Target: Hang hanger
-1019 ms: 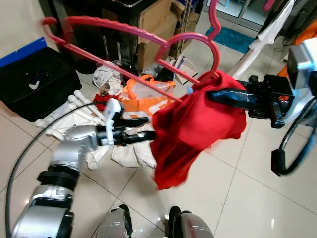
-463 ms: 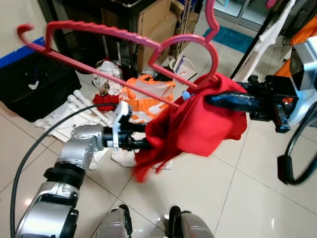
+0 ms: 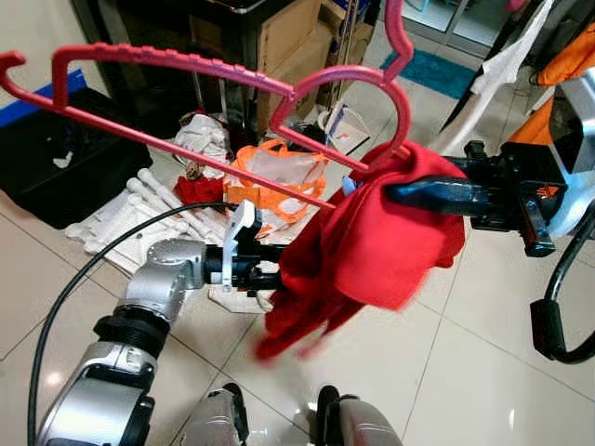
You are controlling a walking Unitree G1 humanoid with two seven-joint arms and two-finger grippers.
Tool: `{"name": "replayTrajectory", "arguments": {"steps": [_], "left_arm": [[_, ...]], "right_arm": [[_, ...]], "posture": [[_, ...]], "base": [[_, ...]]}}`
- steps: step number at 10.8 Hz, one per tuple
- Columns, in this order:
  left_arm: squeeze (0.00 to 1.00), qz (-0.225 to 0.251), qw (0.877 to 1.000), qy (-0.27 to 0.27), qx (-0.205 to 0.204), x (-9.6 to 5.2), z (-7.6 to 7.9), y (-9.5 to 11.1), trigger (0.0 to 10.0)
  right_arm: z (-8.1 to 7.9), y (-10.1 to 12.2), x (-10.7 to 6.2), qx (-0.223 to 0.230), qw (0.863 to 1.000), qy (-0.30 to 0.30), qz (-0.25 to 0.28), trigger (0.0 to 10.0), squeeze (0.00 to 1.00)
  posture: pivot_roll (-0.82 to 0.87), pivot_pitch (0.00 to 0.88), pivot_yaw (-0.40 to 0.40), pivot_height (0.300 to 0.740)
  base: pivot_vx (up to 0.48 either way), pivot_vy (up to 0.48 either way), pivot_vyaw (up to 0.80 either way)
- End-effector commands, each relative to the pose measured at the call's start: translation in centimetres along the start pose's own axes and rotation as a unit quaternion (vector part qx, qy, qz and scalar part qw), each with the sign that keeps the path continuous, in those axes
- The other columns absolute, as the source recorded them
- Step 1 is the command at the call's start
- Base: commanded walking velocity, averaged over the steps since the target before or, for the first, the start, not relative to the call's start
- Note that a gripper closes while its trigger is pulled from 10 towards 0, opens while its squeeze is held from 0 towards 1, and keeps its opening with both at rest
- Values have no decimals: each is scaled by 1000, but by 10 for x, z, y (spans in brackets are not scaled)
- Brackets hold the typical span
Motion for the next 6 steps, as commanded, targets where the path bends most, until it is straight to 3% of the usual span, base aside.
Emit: {"name": "replayTrajectory", "arguments": {"steps": [1,4,6], "left_arm": [[0,2,1000,4,9,0,-3,4,0],[0,9,1000,-12,6,2,1,5,0],[0,26,999,-35,3,7,8,8,0]], "right_arm": [[-5,11,-2,-21,1000,4,8,0,0],[-7,19,2,-21,999,15,29,0,0],[-15,37,6,-27,997,38,59,0,0]], "posture": [[-201,186,-94,740],[-198,188,-96,740],[-198,189,-98,740]], "base": [[0,0,0],[0,0,0],[0,0,0]]}}
Point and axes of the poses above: a point about 5 cm out from each wrist's last joint towards the gripper, its own x axis pointing out of the wrist towards the gripper, its own y axis along the axis of the wrist's last joint, z = x × y, the point moved 4 cm from there along x, pointing out of the wrist towards the gripper, and after that the axes turned 12 degrees about x, right-handed, at the moved point
